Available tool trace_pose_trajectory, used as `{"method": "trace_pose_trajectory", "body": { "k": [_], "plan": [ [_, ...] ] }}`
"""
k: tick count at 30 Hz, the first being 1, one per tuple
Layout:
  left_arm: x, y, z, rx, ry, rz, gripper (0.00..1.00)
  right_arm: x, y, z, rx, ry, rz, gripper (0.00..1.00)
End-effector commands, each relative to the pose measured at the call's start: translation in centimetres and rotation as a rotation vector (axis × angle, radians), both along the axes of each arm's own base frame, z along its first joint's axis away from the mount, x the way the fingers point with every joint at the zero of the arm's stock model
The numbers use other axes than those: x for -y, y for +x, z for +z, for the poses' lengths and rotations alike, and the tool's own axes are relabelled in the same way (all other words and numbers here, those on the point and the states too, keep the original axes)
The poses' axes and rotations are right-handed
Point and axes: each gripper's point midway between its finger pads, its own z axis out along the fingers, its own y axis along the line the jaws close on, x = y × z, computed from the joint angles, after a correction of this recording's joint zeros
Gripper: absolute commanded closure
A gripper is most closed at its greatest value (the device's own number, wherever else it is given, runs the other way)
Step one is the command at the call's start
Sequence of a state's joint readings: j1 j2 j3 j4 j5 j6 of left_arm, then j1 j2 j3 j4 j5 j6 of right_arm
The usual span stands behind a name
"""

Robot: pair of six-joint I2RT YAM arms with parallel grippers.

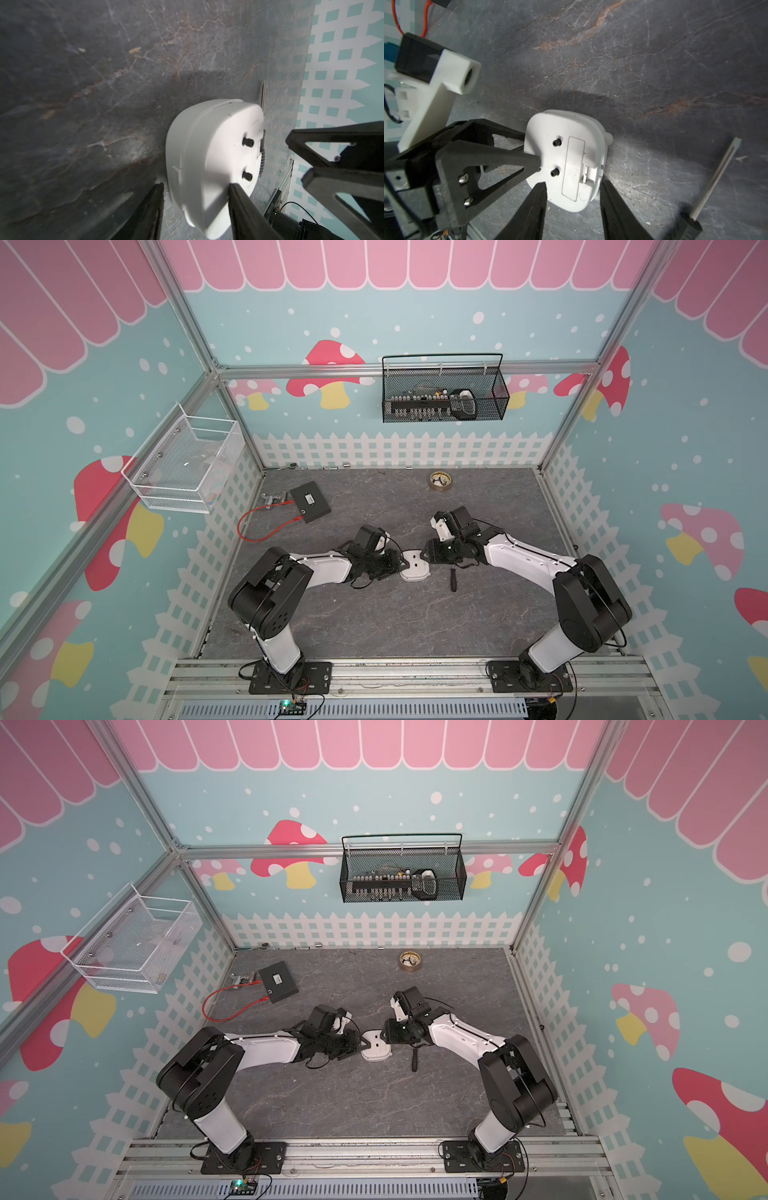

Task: Remove the battery from the alarm
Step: Adjust the alarm at the center of the board.

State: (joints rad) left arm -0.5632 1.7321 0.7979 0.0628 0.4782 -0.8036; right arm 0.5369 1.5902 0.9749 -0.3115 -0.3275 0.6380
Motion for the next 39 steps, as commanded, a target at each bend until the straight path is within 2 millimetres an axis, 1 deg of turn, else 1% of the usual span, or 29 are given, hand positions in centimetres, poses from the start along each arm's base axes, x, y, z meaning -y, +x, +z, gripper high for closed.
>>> {"method": "trace_pose_trajectory", "body": {
  "k": [1,4,9,15,19,26,39],
  "plan": [
    [-1.4,0.3,-1.5,-0.005,0.091,0.018,0.48,-1.4,-1.1,0.7,-0.022,0.112,0.039,0.54],
    [-1.6,0.3,-2.0,-0.015,0.103,0.019,0.48,-1.7,-1.3,0.4,-0.026,0.136,0.047,0.55],
    [-1.5,0.3,-2.1,-0.018,0.104,0.017,0.48,-1.8,-1.1,-0.4,-0.037,0.133,0.048,0.55],
    [-1.5,0.3,-2.1,-0.017,0.105,0.017,0.48,-1.6,-0.6,-1.2,-0.026,0.101,0.038,0.55],
    [-1.5,0.2,-2.3,-0.023,0.106,0.015,0.49,-1.2,-0.6,-2.1,-0.032,0.077,0.031,0.55],
    [-1.4,0.2,-2.3,-0.024,0.103,0.016,0.49,-0.5,-0.3,-2.6,-0.030,0.055,0.014,0.55],
    [-1.2,0.4,-2.1,-0.022,0.097,0.010,0.49,-1.0,-0.3,-3.4,-0.049,0.075,0.025,0.56]
  ]
}}
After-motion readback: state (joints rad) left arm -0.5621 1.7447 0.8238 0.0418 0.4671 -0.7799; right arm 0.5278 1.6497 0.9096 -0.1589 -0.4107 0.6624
